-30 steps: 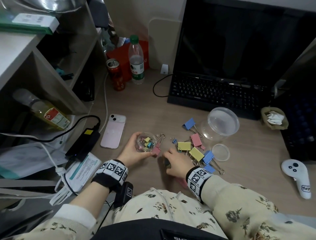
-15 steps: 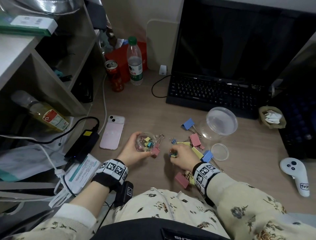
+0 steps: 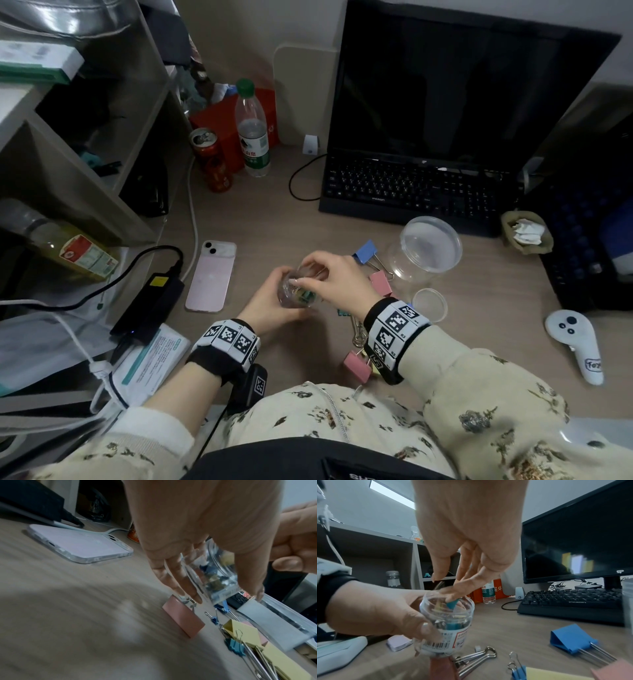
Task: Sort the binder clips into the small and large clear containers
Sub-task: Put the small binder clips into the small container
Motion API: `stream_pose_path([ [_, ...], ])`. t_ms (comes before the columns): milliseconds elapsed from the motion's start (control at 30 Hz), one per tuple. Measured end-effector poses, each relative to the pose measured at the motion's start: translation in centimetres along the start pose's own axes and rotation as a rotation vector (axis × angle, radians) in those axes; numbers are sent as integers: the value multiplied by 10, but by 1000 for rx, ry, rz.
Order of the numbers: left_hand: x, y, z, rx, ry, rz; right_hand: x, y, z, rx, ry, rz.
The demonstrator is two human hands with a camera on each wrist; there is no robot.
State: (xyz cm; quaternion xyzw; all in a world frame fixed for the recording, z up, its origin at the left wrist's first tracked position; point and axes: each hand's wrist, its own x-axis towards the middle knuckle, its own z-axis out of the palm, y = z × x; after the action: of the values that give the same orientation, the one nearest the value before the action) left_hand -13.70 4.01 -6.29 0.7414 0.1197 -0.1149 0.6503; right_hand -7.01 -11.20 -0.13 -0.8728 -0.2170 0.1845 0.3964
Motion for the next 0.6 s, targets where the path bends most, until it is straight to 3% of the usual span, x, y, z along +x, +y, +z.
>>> stream_pose_path([
  [100,2,-3,-4,-17,42,-14,6,2,-5,-14,42,-13],
  [233,5,-5,-14,-24,159,-38,15,18,-13,-133,74,99],
  [367,5,-6,-31,11,240,-83,21,40,-8,-426,-151,188],
  [600,9,-10,-44,40,224,-122,23,55,18,-501,-349,153],
])
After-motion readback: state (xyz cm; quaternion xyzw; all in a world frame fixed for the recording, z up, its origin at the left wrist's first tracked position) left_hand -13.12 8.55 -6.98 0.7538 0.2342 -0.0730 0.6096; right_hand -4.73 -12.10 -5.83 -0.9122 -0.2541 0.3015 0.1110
